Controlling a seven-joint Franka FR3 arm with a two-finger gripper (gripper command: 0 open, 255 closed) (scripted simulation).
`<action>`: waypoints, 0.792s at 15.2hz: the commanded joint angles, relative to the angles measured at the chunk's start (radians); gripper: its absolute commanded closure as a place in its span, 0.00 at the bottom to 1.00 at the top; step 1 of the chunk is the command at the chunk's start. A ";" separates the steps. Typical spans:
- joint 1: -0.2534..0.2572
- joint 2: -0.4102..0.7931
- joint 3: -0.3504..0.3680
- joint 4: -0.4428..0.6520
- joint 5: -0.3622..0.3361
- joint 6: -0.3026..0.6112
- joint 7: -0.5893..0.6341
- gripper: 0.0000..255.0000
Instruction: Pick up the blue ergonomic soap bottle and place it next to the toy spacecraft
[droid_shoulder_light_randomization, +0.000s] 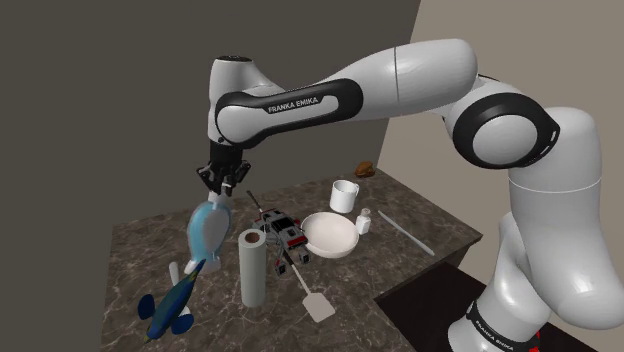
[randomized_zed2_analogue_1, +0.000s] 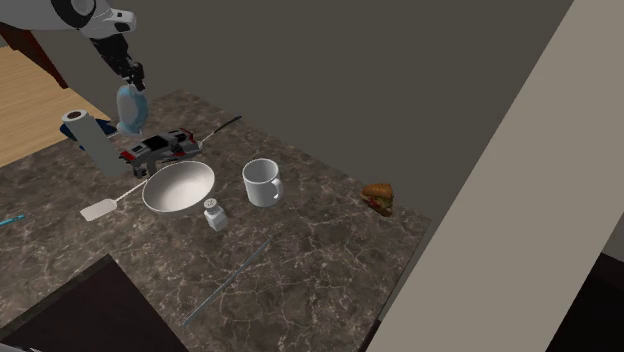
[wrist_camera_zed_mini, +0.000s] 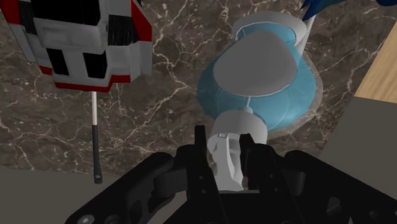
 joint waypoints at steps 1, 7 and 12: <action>0.000 0.000 0.000 0.000 0.000 0.000 0.000 1.00; 0.000 0.000 0.000 0.000 0.000 0.000 0.000 0.00; 0.002 -0.048 -0.003 0.052 -0.007 -0.099 0.004 0.00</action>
